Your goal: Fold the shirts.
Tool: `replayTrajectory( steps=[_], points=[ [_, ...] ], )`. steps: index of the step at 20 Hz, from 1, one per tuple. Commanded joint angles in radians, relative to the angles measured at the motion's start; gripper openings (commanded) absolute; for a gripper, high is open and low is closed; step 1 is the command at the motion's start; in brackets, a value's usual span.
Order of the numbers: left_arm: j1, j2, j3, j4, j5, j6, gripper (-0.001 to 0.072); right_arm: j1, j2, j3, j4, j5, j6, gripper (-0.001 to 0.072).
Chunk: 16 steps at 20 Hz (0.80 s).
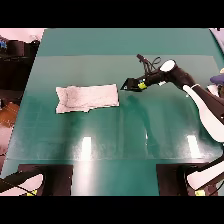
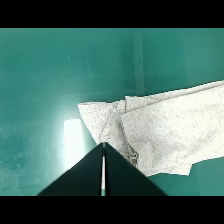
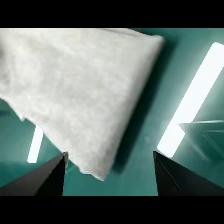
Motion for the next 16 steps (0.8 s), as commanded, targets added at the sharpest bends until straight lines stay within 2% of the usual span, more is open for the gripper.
replayTrajectory(
  steps=[1, 7, 12, 14, 15, 16],
  points=[
    [0.001, 0.000, 0.000, -0.001, 0.011, 0.000, 0.0020, -0.018, -0.007, -0.089, 0.058, -0.072, 0.014, 0.0583],
    [0.001, 0.000, 0.000, -0.004, 0.011, 0.003, 0.0020, 0.069, -0.138, -0.087, 0.288, -0.091, 0.005, 0.0576],
    [0.001, 0.000, 0.000, -0.005, 0.009, 0.026, 0.0020, 0.169, -0.215, 0.020, 0.316, -0.101, -0.002, 0.0572],
    [0.001, 0.000, 0.000, -0.005, 0.007, 0.026, 0.0019, 0.204, -0.254, 0.106, 0.317, -0.101, -0.001, 0.0487],
    [0.001, 0.000, 0.000, -0.005, 0.007, 0.026, 0.0020, 0.218, -0.270, 0.146, 0.312, -0.101, -0.001, 0.0418],
    [0.001, 0.000, 0.000, -0.004, 0.005, 0.026, 0.0020, 0.226, -0.280, 0.176, 0.309, -0.102, -0.003, 0.0316]
  ],
)
